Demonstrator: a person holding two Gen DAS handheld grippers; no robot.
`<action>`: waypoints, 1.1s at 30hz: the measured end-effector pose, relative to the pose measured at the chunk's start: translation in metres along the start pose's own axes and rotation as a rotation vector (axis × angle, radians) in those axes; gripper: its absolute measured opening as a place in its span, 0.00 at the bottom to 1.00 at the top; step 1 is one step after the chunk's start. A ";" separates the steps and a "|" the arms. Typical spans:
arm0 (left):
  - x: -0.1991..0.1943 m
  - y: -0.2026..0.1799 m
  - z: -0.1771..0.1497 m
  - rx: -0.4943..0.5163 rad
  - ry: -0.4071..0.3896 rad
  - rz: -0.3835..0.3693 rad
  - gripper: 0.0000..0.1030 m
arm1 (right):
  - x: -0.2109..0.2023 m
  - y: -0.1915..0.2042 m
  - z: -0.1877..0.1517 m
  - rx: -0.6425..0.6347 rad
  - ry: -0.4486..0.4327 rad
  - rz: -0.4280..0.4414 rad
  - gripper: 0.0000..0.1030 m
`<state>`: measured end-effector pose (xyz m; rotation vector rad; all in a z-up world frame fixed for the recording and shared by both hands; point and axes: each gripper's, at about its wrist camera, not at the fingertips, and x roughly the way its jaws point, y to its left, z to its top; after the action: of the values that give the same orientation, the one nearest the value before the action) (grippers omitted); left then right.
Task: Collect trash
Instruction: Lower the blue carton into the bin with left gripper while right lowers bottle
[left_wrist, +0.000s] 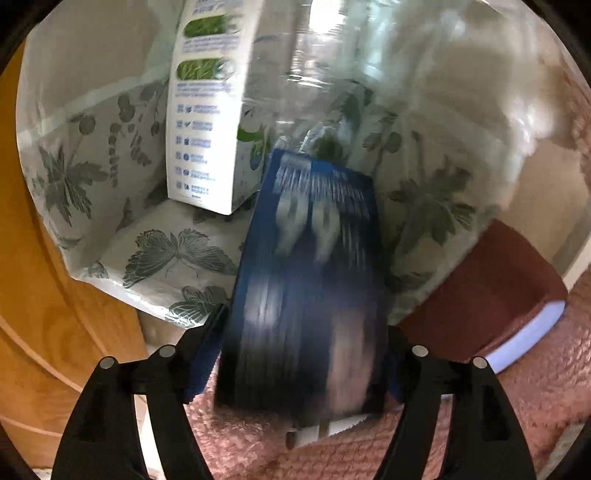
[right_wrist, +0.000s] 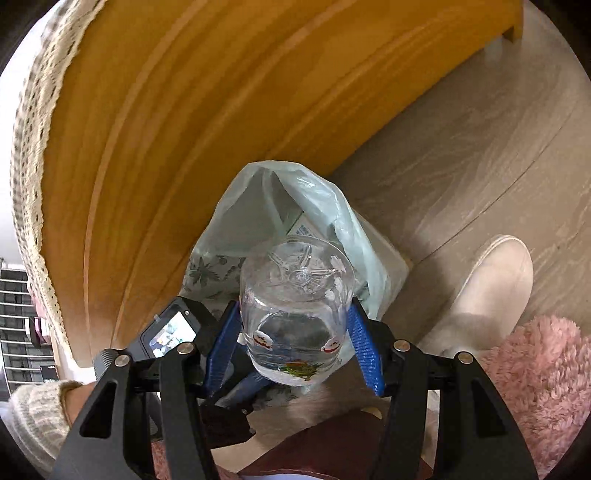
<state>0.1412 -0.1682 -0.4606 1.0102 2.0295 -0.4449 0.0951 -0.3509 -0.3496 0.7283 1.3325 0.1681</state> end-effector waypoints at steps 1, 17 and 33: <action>-0.003 0.004 -0.004 -0.015 -0.030 -0.028 0.71 | 0.001 0.000 -0.001 0.000 0.003 -0.004 0.55; -0.023 0.045 -0.108 -0.336 -0.497 -0.197 0.55 | 0.046 -0.008 -0.023 0.130 0.186 0.127 0.55; -0.016 0.039 -0.094 -0.313 -0.683 -0.545 0.32 | 0.078 -0.022 -0.043 0.404 0.198 0.261 0.56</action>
<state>0.1296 -0.0956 -0.3886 0.0627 1.6367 -0.6254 0.0699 -0.3118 -0.4285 1.2550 1.4741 0.1849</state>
